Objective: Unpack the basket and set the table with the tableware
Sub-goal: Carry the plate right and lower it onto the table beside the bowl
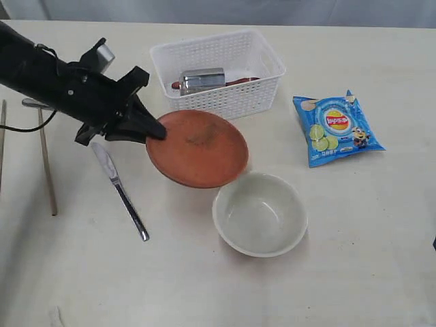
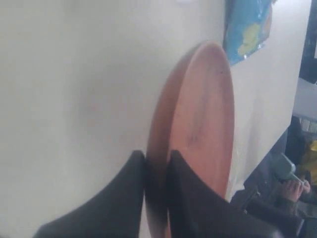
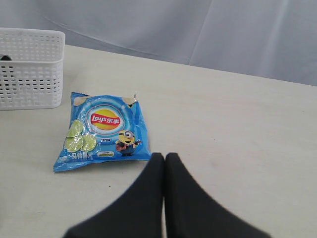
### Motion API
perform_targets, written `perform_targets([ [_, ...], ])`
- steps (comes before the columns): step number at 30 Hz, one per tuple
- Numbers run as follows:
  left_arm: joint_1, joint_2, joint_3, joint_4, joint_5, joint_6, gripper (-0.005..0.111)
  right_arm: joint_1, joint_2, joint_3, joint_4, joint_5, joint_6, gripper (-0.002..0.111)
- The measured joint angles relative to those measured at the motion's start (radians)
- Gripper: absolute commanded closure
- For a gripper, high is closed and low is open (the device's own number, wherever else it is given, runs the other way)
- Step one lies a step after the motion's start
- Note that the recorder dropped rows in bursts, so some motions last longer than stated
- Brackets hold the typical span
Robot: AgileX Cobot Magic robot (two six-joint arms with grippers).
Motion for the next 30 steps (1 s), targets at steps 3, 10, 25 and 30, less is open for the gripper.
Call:
perform_targets([
  [3, 0.0, 0.0, -0.025, -0.046, -0.045, 0.023, 0.107, 0.0, 0.0, 0.0, 0.0, 0.0, 0.0, 0.109],
  [10, 0.0, 0.062, -0.13, -0.09, -0.054, -0.038, 0.107, 0.0, 0.0, 0.0, 0.0, 0.0, 0.0, 0.109],
  [25, -0.021, 0.063, -0.139, 0.005, 0.014, -0.049, 0.107, 0.0, 0.0, 0.0, 0.0, 0.0, 0.0, 0.109],
  [30, -0.064, 0.061, -0.138, 0.014, -0.109, -0.065, 0.107, 0.0, 0.0, 0.0, 0.0, 0.0, 0.0, 0.109],
])
